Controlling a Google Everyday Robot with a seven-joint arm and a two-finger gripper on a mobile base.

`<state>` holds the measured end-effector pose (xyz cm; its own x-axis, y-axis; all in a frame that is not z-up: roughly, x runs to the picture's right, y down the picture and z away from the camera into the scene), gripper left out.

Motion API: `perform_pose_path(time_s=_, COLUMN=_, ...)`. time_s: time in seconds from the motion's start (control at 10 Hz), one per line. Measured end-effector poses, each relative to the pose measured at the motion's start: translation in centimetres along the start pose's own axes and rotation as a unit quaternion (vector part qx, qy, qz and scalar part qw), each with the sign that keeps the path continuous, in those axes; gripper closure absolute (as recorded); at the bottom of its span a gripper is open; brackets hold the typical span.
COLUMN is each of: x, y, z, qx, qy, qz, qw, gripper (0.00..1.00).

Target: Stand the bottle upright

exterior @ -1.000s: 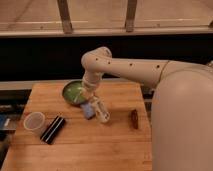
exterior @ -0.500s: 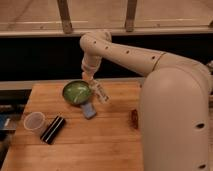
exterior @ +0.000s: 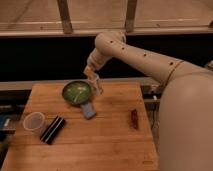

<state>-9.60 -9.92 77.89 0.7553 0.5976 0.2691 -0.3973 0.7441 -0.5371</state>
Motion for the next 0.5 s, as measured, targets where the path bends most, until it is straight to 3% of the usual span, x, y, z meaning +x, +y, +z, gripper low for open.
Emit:
perform_pose_path(time_s=0.2, x=0.2, y=-0.3, z=0.5, qx=-0.001, qy=-0.004, qz=-0.002, qw=1.0000, gripper=1.00)
perform_pose_path(time_s=0.5, x=0.5, y=-0.6, z=1.3, qx=0.010, qy=0.023, qz=-0.002, qw=0.9997, gripper=1.00)
